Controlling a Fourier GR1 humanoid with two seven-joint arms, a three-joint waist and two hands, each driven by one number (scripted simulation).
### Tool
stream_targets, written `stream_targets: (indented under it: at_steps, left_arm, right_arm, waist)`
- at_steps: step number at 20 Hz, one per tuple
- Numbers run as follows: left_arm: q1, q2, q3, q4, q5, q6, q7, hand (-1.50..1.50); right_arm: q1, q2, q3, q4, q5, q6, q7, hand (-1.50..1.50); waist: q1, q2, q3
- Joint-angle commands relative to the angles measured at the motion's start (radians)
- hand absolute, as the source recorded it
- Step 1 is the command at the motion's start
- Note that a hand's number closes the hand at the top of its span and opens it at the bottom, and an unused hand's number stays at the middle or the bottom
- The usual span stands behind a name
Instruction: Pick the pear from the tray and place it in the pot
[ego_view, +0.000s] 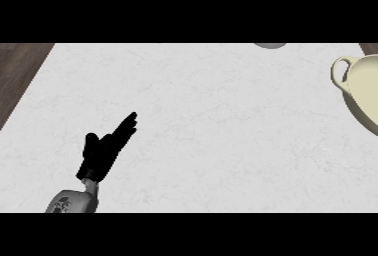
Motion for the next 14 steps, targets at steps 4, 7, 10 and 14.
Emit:
stream_targets:
  at_steps: [4, 7, 10, 14]
  left_arm:
    - [-0.037, 0.004, 0.0, 0.012, -0.003, -0.014, 0.016, 0.0]
    - [-0.018, 0.008, 0.02, 0.011, 0.011, -0.019, -0.015, 0.0]
    - [-0.039, 0.007, 0.016, 0.031, 0.011, -0.032, -0.006, 0.0]
    - [-0.024, -0.015, 0.007, 0.012, -0.007, 0.003, 0.003, 0.0]
  right_arm:
    - [-0.127, 0.073, 0.085, 0.182, 0.099, 0.208, 0.194, 1.5]
    - [-0.16, 0.095, 0.078, 0.246, 0.098, 0.287, 0.281, -1.5]
    - [-0.176, 0.141, 0.069, 0.286, 0.098, 0.272, 0.273, -1.5]
    - [-0.156, 0.155, -0.068, 0.229, -0.035, 0.121, 0.116, -1.5]
  waist:
    - [0.021, 0.008, 0.0]
    - [0.011, 0.004, 0.0]
    - [0.018, 0.013, 0.003]
    - [-0.005, 0.006, 0.005]
